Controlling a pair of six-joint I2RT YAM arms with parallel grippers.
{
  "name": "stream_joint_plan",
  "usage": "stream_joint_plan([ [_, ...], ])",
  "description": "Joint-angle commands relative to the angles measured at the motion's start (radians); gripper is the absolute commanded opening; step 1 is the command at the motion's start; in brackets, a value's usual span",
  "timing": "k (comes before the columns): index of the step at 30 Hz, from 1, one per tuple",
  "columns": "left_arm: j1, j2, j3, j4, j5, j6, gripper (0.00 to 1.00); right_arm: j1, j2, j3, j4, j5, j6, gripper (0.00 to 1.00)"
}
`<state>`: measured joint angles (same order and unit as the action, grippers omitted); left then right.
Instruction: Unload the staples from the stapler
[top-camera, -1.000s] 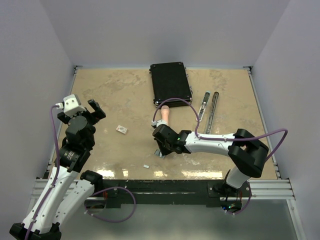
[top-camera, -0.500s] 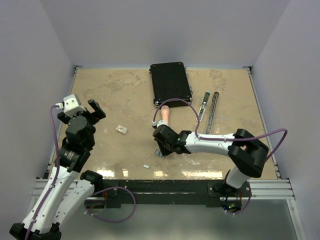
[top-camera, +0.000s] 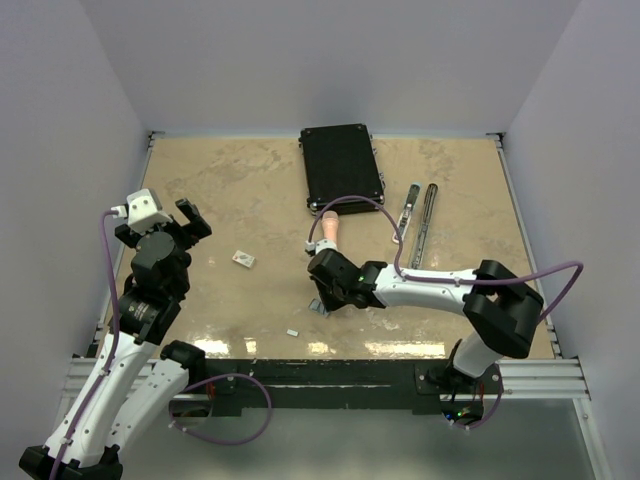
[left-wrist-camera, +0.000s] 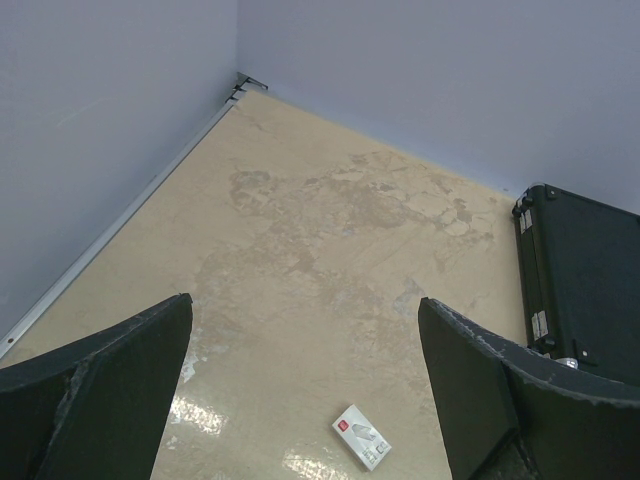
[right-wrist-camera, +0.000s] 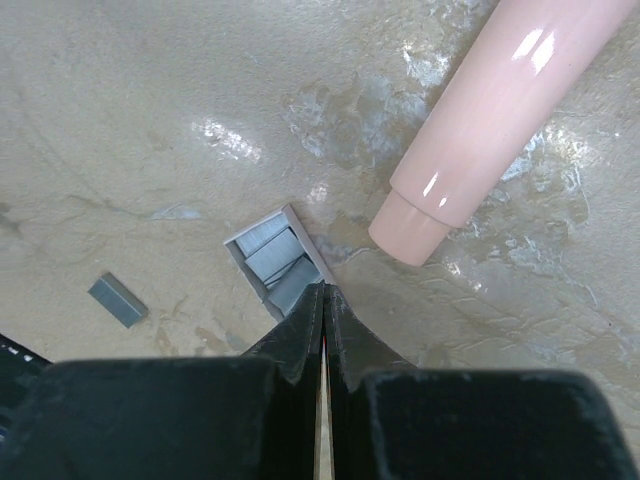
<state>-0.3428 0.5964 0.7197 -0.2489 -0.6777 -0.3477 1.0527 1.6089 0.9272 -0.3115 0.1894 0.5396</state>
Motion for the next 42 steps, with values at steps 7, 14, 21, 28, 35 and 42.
stream_joint_plan([
  [7, -0.004, -0.001, -0.003, 0.042, -0.013, 0.012, 1.00, 0.006, -0.060, -0.013, 0.052, -0.053, 0.010, 0.00],
  [14, -0.004, 0.002, -0.005, 0.043, -0.014, 0.013, 1.00, 0.006, -0.007, 0.025, 0.069, -0.045, 0.003, 0.00],
  [21, -0.004, 0.000, -0.005, 0.042, -0.016, 0.015, 1.00, 0.004, 0.036, 0.055, 0.086, -0.064, -0.003, 0.00],
  [28, -0.004, 0.002, -0.005, 0.043, -0.016, 0.015, 1.00, 0.006, 0.034, 0.073, 0.060, -0.051, 0.014, 0.00],
  [35, -0.004, -0.001, -0.005, 0.042, -0.017, 0.013, 1.00, 0.004, 0.043, 0.073, 0.035, -0.022, 0.020, 0.00],
  [42, -0.004, 0.000, -0.005, 0.042, -0.016, 0.015, 1.00, 0.004, 0.042, 0.030, 0.069, -0.042, 0.022, 0.00],
])
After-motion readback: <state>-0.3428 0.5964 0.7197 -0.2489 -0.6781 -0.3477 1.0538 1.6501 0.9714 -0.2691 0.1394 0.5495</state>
